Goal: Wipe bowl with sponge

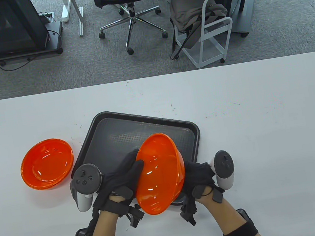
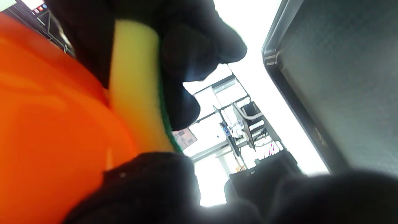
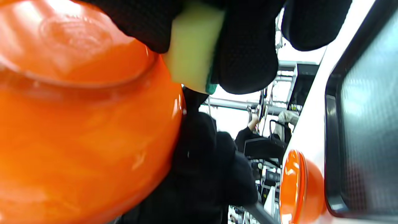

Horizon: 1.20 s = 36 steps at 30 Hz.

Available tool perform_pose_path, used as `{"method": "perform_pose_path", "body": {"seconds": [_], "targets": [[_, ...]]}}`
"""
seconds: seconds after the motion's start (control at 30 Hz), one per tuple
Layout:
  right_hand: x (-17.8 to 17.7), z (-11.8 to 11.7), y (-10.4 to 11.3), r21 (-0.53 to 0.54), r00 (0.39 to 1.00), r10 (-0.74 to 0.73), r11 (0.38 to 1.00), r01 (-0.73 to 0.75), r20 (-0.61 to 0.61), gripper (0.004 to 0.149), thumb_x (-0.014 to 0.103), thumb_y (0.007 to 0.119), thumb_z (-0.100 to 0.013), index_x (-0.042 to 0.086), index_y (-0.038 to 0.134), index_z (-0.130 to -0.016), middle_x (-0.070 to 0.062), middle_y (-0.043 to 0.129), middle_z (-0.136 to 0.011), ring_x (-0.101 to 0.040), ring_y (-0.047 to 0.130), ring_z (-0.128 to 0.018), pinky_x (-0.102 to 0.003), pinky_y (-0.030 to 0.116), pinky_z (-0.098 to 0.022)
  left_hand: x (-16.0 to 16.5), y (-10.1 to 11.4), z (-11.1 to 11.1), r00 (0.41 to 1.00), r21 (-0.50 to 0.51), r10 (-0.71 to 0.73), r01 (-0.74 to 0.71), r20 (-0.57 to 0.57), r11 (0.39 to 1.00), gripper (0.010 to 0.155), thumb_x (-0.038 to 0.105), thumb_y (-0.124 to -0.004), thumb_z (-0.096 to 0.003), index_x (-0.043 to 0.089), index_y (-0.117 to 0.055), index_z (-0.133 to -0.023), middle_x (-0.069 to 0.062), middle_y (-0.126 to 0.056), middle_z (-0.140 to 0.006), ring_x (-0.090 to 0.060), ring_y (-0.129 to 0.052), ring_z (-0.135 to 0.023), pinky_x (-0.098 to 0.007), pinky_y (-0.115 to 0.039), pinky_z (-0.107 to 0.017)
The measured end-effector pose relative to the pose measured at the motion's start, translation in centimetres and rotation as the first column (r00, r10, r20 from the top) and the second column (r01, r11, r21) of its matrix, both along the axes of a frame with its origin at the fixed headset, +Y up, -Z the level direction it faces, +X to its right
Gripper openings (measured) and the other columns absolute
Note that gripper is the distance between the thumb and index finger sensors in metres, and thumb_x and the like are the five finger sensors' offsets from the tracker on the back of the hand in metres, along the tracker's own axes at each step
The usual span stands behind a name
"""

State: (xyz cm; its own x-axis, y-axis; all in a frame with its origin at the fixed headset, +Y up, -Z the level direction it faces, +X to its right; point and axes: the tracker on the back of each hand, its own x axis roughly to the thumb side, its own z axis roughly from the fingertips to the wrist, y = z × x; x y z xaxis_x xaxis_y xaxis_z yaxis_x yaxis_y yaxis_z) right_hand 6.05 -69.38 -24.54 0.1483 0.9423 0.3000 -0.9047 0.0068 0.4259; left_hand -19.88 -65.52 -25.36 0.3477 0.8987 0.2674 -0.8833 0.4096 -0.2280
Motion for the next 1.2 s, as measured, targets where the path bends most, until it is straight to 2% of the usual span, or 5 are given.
{"method": "perform_pose_path", "body": {"seconds": [0.07, 0.4, 0.77, 0.97, 1.2], "targets": [[-0.7, 0.3, 0.0, 0.005, 0.999, 0.021, 1.0, -0.02, -0.033, 0.049, 0.027, 0.077, -0.053, 0.004, 0.061, -0.094, -0.024, 0.088, -0.085, -0.034, 0.097, -0.06, -0.064, 0.071, -0.053, -0.2, 0.0, 0.1, 0.998, 0.034, 0.011, -0.009, -0.06, 0.999, 0.058, 0.051, -0.072, -0.0551, 0.012, -0.071, -0.098, 0.008, -0.099, -0.03, 0.0, -0.091, 0.004, -0.027, -0.092, -0.004], [-2.0, 0.7, 0.0, -0.03, 0.994, -0.006, 1.0, 0.002, -0.106, 0.051, 0.029, 0.079, -0.054, -0.004, 0.063, -0.088, -0.027, 0.091, -0.076, -0.032, 0.103, -0.052, -0.06, 0.075, -0.05, -2.3, -0.2, 0.0, 0.966, 0.076, 0.029, -0.01, -0.257, 0.997, 0.056, 0.051, -0.072, -0.0546, 0.011, -0.074, -0.093, 0.008, -0.098, -0.031, -0.001, -0.091, 0.003, -0.028, -0.092, -0.006], [-1.5, 0.7, 0.6, -0.022, 0.994, -0.056, 0.998, 0.054, -0.091, 0.051, 0.031, 0.08, -0.054, -0.004, 0.064, -0.087, -0.027, 0.093, -0.073, -0.031, 0.105, -0.05, -0.058, 0.077, -0.049, -5.8, 0.3, 0.0, 0.883, 0.117, 0.001, 0.061, -0.469, 0.991, 0.054, 0.048, -0.075, -0.0529, 0.008, -0.073, -0.09, 0.005, -0.098, -0.038, -0.006, -0.094, -0.003, -0.032, -0.092, -0.011], [-0.5, 0.6, 1.1, 0.002, 0.995, -0.088, 0.996, 0.088, -0.04, 0.051, 0.031, 0.08, -0.054, -0.003, 0.064, -0.088, -0.027, 0.093, -0.074, -0.031, 0.104, -0.05, -0.058, 0.077, -0.049, -6.9, 0.1, -0.1, 0.86, 0.099, -0.041, 0.105, -0.508, 0.99, 0.054, 0.047, -0.077, -0.0527, 0.008, -0.074, -0.09, 0.005, -0.099, -0.038, -0.006, -0.094, -0.003, -0.032, -0.091, -0.011], [1.1, 0.5, 1.6, 0.066, 0.988, -0.131, 0.99, 0.126, 0.084, 0.049, 0.031, 0.079, -0.055, 0.001, 0.063, -0.091, -0.026, 0.09, -0.078, -0.032, 0.101, -0.054, -0.06, 0.075, -0.05, -7.1, 0.3, -0.1, 0.862, 0.085, -0.098, 0.16, -0.497, 0.983, 0.053, 0.047, -0.079, -0.0524, 0.01, -0.077, -0.09, 0.005, -0.099, -0.034, -0.005, -0.092, 0.0, -0.031, -0.091, -0.009]]}}
